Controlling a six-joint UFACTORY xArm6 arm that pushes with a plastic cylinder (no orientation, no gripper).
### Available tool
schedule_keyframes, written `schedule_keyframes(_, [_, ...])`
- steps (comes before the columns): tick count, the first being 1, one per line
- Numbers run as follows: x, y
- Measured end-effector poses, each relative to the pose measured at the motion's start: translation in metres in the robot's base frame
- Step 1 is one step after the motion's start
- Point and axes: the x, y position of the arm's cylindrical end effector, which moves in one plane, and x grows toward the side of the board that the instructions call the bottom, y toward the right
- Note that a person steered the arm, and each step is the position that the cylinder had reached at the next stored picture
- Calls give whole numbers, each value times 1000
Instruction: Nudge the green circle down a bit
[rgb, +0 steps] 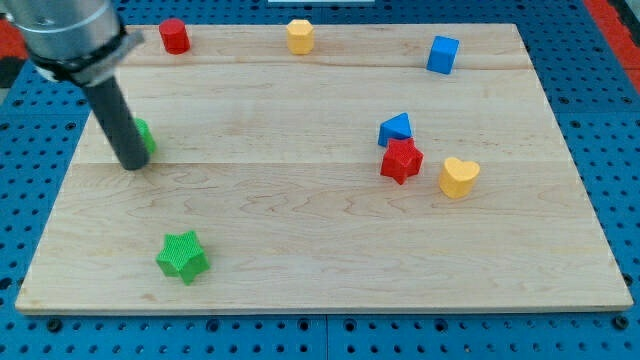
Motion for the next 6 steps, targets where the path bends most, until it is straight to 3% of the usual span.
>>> schedule_keyframes(4, [-55, -37])
schedule_keyframes(6, [-102, -21])
